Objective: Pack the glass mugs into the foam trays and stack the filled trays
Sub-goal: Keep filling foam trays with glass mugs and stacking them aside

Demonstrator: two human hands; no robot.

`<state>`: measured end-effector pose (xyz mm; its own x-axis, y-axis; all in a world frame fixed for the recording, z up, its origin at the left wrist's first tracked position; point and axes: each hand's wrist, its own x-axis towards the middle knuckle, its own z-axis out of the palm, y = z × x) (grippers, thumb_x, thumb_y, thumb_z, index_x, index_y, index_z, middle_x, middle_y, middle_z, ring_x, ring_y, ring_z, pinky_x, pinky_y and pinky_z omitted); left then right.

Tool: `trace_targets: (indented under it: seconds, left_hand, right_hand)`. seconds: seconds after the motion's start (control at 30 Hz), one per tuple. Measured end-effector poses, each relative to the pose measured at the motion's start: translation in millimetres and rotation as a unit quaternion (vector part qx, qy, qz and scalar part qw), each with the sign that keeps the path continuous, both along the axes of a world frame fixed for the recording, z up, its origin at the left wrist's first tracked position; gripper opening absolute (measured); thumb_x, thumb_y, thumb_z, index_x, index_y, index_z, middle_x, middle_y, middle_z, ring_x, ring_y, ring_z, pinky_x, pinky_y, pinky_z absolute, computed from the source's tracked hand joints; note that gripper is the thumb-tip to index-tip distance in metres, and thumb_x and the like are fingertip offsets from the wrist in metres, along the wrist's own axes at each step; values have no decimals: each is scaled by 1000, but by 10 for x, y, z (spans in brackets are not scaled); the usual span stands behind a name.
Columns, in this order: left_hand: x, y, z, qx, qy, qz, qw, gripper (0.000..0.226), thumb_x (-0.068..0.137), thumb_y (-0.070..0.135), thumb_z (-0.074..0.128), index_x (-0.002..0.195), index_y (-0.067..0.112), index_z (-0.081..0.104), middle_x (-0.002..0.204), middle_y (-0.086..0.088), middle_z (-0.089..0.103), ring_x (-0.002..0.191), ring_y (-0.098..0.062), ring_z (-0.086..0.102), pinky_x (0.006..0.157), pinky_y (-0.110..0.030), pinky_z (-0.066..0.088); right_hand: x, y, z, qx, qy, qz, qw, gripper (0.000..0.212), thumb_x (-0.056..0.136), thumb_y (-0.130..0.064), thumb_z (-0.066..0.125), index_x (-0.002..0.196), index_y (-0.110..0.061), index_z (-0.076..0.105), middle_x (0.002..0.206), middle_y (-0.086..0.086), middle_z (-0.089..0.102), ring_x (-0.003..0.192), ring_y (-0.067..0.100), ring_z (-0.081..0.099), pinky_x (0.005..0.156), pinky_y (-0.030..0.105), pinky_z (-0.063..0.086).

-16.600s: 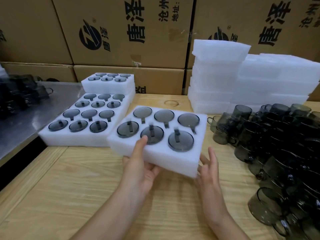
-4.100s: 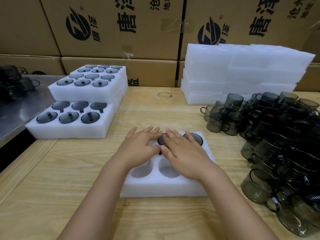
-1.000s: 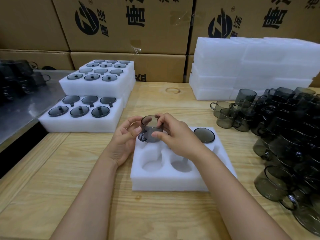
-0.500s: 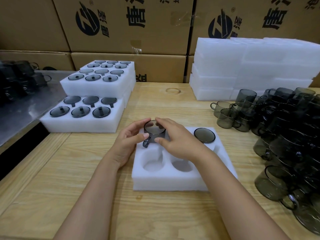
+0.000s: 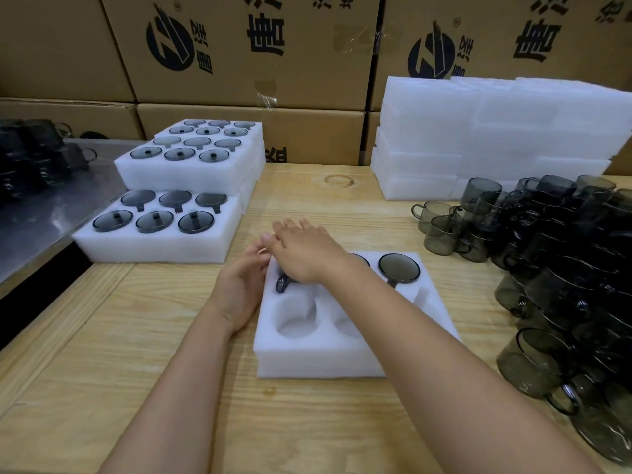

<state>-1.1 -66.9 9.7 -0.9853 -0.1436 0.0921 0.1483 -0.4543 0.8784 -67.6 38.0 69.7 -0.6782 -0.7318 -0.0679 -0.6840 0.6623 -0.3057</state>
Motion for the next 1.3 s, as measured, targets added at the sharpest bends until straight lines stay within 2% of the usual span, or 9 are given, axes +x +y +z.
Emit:
trace_targets:
  seconds: [0.1, 0.23, 0.47, 0.6, 0.7, 0.77, 0.97, 1.07, 1.3]
  left_hand:
    - [-64, 102, -32, -6, -33, 56, 998, 41, 94, 17, 43, 133, 4, 42, 124, -17, 60, 109, -25, 60, 93, -36, 46]
    - [-142, 193, -88, -13, -43, 75, 996, 43, 99, 20, 39, 141, 28, 32, 122, 6, 54, 99, -5, 62, 73, -19, 52]
    - [-137, 157, -64, -72, -29, 66, 995, 43, 95, 20, 45, 134, 36, 40, 125, 19, 48, 100, 6, 61, 71, -13, 52]
    - [-79, 153, -43, -32, -24, 46, 998, 51, 84, 28, 52, 134, 28, 44, 107, 5, 72, 99, -11, 68, 73, -22, 55]
    - [-27, 129, -32, -57, -31, 43, 997, 54, 81, 20, 63, 132, 27, 48, 110, -10, 68, 98, -22, 67, 77, -31, 53]
    - [-16, 123, -26, -82, -36, 46, 995, 57, 76, 12, 65, 129, 26, 50, 115, -14, 63, 96, -24, 66, 78, -33, 51]
    - [-7, 128, -14, -95, -50, 50, 993, 58, 69, 14, 63, 127, 23, 55, 133, -7, 56, 105, -25, 63, 85, -38, 50]
    - [-17, 121, 0, -87, -54, 50, 993, 58, 69, 14, 61, 126, 21, 56, 133, -10, 55, 104, -26, 62, 80, -36, 51]
    - [7, 145, 35, -71, -56, 57, 994, 58, 69, 16, 57, 128, 17, 54, 132, -12, 56, 102, -25, 63, 84, -38, 52]
  right_hand:
    - [-18, 1, -129, 33, -3, -15, 999, 55, 101, -37, 13, 151, -20, -1, 159, -5, 0, 146, 20, -4, 117, 44, -7]
    - [43, -9, -201, 95, 17, -23, 995, 70, 96, -36, 29, 149, -23, -15, 158, -8, -10, 145, 21, -14, 112, 50, -17]
    - [61, -7, -189, 103, 29, -18, 994, 71, 95, -36, 33, 151, -21, -7, 159, -4, -7, 145, 27, -9, 113, 53, -13]
    - [68, 104, -167, -24, 36, -7, 999, 47, 98, -29, 24, 141, -11, 33, 140, 7, 41, 132, 24, 33, 114, 44, 13]
    - [123, 269, -96, -174, -82, -9, 981, 32, 99, -22, 35, 122, -11, 53, 124, 7, 57, 116, 24, 49, 100, 38, 37]
    - [112, 459, -85, -232, -128, -36, 964, 36, 99, -24, 37, 131, -15, 51, 133, 3, 53, 121, 19, 47, 90, 29, 39]
    - [-365, 1140, -48, -381, 0, -315, 869, 30, 94, -15, 43, 116, -14, 63, 115, 3, 64, 101, 16, 54, 71, 19, 31]
    - [-668, 1382, -50, -333, 36, -396, 855, 30, 90, -10, 41, 109, -9, 64, 116, 9, 62, 104, 27, 53, 79, 29, 39]
    - [-1005, 1506, -192, -53, 14, -401, 914, 37, 85, -5, 38, 120, -7, 53, 121, 15, 55, 120, 36, 42, 77, 34, 30]
